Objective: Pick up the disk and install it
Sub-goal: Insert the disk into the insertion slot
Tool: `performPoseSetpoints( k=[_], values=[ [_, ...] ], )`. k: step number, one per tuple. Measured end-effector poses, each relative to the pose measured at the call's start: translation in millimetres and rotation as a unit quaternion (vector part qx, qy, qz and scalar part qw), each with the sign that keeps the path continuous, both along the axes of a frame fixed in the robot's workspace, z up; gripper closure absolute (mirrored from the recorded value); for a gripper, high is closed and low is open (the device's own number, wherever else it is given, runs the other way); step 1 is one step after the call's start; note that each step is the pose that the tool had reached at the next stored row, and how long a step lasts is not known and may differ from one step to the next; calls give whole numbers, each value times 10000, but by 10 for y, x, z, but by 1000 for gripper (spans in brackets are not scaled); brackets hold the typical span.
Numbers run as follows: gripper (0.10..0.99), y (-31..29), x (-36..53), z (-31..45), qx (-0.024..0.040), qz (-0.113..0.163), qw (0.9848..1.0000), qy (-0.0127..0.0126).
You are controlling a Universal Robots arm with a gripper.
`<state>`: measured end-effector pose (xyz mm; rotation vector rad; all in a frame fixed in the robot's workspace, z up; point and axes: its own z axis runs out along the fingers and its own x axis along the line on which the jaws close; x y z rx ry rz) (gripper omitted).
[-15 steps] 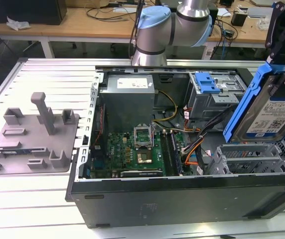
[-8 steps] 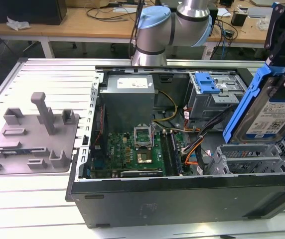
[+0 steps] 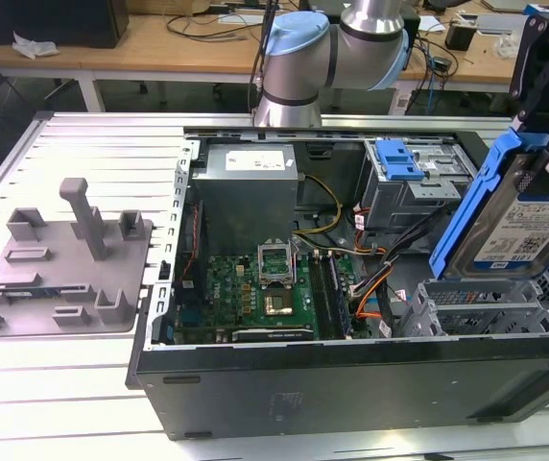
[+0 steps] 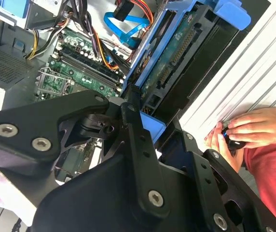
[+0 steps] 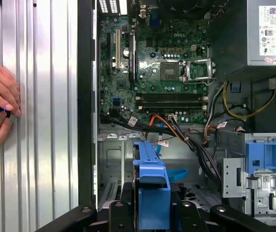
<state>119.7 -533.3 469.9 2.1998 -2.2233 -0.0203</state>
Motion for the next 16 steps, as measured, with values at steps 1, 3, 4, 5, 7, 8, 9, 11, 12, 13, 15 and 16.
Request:
performPoseSetpoints(
  k=[1, 3, 4, 5, 7, 8, 9, 11, 12, 13, 15, 16],
  values=[
    [718, -1, 0, -3, 0, 0, 10000, 0],
    [718, -4, 1, -9, 0, 0, 10000, 0],
    [718, -6, 1, -11, 0, 0, 10000, 0],
    [718, -7, 1, -14, 0, 0, 10000, 0],
    [718, -14, 1, -21, 0, 0, 10000, 0],
    [718, -17, 2, -26, 0, 0, 10000, 0],
    [718, -20, 4, -29, 0, 0, 10000, 0],
    [718, -24, 6, -34, 0, 0, 10000, 0],
    [718, -26, 7, -37, 0, 1, 10000, 0],
    [718, -28, 7, -39, 0, 1, 10000, 0],
    [718, -31, 8, -44, 0, 1, 10000, 0],
    [718, -33, 8, -47, -1, 3, 10000, 0]
  ],
)
